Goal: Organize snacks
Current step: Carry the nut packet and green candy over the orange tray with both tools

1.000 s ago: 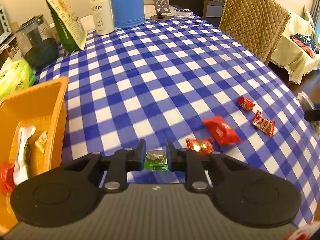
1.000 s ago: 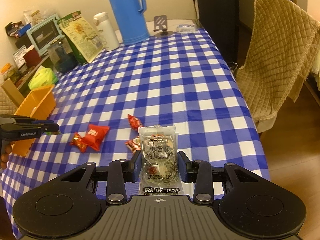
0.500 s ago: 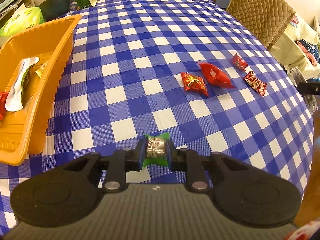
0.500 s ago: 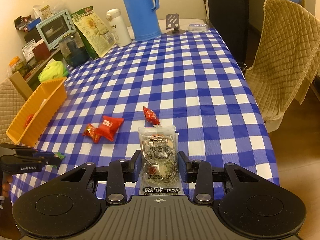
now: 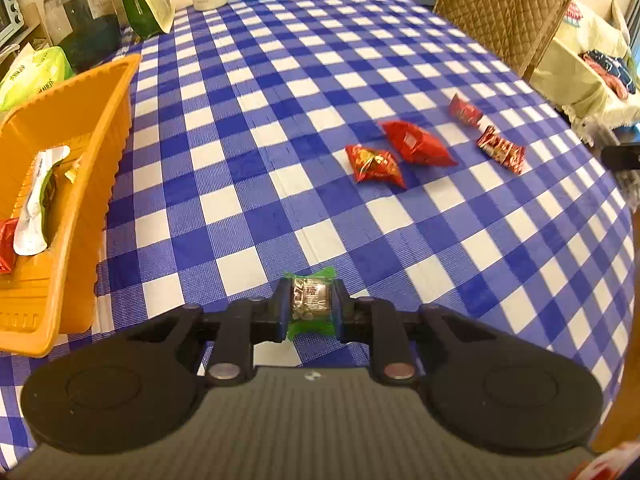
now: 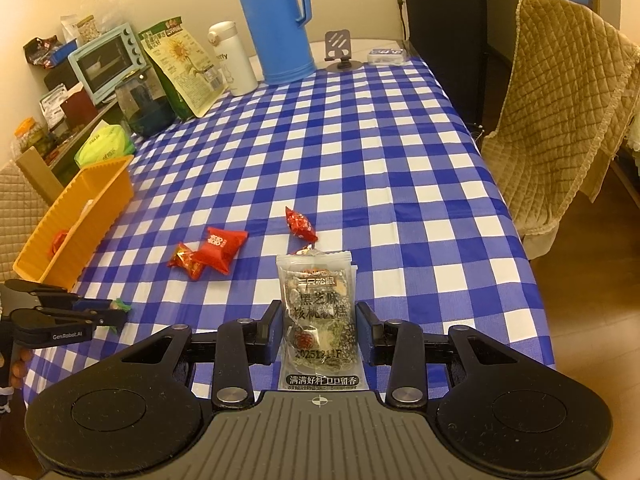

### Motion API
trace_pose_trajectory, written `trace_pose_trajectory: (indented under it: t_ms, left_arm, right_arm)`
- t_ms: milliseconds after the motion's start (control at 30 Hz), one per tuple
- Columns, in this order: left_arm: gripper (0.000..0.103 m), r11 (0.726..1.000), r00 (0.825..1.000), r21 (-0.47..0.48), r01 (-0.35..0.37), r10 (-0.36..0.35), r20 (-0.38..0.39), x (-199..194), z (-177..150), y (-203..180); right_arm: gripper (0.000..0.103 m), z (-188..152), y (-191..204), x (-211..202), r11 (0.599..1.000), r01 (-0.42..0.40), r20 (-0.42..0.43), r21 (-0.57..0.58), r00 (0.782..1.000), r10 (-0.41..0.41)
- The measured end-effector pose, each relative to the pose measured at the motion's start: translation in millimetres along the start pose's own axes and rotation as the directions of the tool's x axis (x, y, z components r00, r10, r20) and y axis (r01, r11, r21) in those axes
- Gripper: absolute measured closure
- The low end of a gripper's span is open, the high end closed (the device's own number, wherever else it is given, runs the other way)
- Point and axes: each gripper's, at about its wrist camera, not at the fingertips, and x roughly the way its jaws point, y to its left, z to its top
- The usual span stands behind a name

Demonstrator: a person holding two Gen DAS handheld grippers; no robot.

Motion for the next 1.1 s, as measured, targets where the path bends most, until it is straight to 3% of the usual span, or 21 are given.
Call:
trace_pose_trajectory:
  t_ms: [333, 567, 833, 1100]
  left_arm:
    - [0.085, 0.995, 0.996, -0.095, 0.008, 0.0, 0.085, -58, -11, 15]
    - [0.085, 0.979, 0.99, -0.198, -0.044, 0.068, 0.121, -104, -32, 47]
    - [0.085, 0.948, 0.974, -0.288, -0.137, 0.182, 0.135, -146, -53, 93]
    - [0.085, 0.922, 0.951, -0.333, -0.2, 0.264, 0.16, -173, -55, 137]
  right_arm:
    - [0.065, 3, 30, 0, 0.997, -0.053, -0.011, -0.047, 0.999, 0.053]
    - [0.065, 0, 80, 11, 0.979, -0.165, -0.076, -0.116, 0.985, 0.157]
    - [0.065, -4, 165, 32, 0.91, -0.355, -0.19, -0.215, 0.929, 0.318]
    - [0.065, 6, 251, 50, 0.831, -0.479, -0.247, -0.285, 0.874, 0.419]
